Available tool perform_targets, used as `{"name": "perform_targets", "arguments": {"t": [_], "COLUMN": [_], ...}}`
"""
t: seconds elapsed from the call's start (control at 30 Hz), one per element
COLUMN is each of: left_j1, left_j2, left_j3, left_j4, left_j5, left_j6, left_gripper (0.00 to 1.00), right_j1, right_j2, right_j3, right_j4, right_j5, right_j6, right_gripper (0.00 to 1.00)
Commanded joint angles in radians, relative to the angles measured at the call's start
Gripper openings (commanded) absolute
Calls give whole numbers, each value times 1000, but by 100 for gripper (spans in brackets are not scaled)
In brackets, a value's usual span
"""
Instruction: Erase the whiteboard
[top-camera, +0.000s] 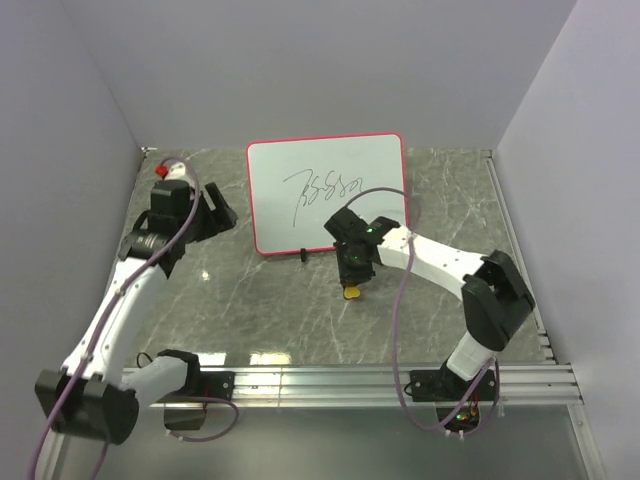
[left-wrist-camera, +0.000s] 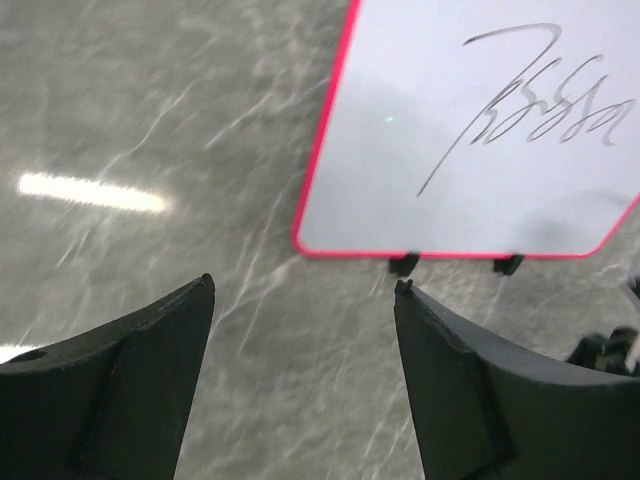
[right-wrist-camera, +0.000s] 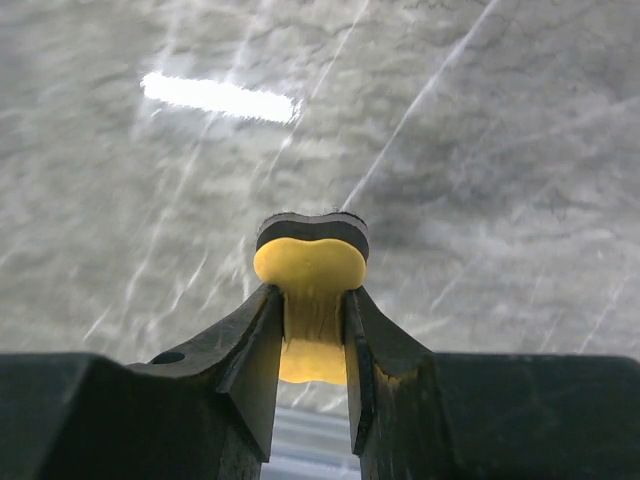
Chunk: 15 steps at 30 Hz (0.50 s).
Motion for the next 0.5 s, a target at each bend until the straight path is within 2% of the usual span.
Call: {"name": "perform_targets", "arguments": {"t": [0.0, 0.07, 0.23, 0.33, 0.47], "left_j1": [31, 52, 141, 184, 241], "left_j2": [100, 190, 399, 520, 663], "left_j3": [69, 105, 163, 218, 322], "left_j4": [210, 254, 528, 638, 692], "left_j5": [189, 261, 602, 715, 786], "left_j6": [85, 96, 90, 50, 51], "left_gripper": [78, 76, 68, 66, 66], "right_j1": [6, 8, 6, -1, -35], "right_j2": [-104, -135, -179, -176, -145], "right_j3": [-17, -6, 77, 144, 259], "right_j4": [-23, -43, -68, -107, -175], "right_j5": [-26, -35, -61, -72, -77], "right_j6": [15, 21, 18, -5, -37], "right_gripper": [0, 0, 0, 0, 0]}}
